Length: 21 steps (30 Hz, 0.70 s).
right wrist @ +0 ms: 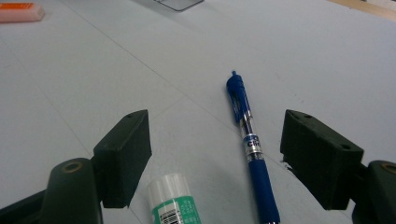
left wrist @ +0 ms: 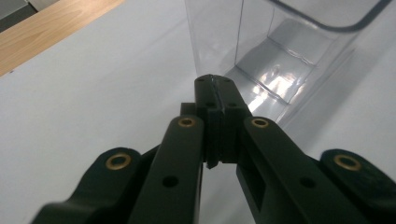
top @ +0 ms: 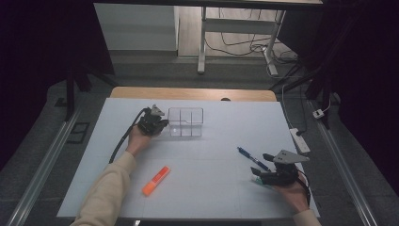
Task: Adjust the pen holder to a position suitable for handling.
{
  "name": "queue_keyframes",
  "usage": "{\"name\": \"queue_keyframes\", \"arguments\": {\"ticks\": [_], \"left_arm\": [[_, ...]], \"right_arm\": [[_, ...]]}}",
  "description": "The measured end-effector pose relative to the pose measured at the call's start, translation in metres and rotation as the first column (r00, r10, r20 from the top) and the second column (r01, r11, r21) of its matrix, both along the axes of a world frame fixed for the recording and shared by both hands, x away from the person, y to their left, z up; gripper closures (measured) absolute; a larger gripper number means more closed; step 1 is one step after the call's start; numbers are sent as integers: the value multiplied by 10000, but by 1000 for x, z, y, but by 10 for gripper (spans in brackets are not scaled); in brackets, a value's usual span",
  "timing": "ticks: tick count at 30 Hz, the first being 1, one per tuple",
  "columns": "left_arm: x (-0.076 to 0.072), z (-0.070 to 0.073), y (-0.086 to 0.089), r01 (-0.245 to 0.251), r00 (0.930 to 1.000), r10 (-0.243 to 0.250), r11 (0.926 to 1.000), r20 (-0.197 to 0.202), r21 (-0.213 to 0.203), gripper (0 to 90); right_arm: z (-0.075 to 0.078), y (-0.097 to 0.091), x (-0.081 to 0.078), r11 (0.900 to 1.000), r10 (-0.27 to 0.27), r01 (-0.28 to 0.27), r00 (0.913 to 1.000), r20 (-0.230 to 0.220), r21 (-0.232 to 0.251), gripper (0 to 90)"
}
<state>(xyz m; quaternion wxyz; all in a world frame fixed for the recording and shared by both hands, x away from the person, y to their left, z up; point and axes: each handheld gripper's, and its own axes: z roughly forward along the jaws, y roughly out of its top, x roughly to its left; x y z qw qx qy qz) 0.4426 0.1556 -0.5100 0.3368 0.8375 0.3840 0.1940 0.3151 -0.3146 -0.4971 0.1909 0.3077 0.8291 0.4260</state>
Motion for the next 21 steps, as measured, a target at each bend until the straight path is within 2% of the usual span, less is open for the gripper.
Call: {"name": "queue_keyframes", "arguments": {"ticks": [10, 14, 21], "left_arm": [[4, -2, -13, 143, 9999, -143, 9998, -11, 139, 891], [6, -3, -19, 242, 9997, -240, 9995, -60, 209, 892], [8, -3, -27, 407, 9991, -406, 9991, -74, 152, 892]], "right_arm": [[-1, 1, 0, 9999, -11, 11, 10000, 14, -113, 241], [-1, 1, 0, 10000, 29, -29, 10000, 21, 5, 241], [-1, 0, 0, 10000, 26, -26, 10000, -1, -43, 241]]}}
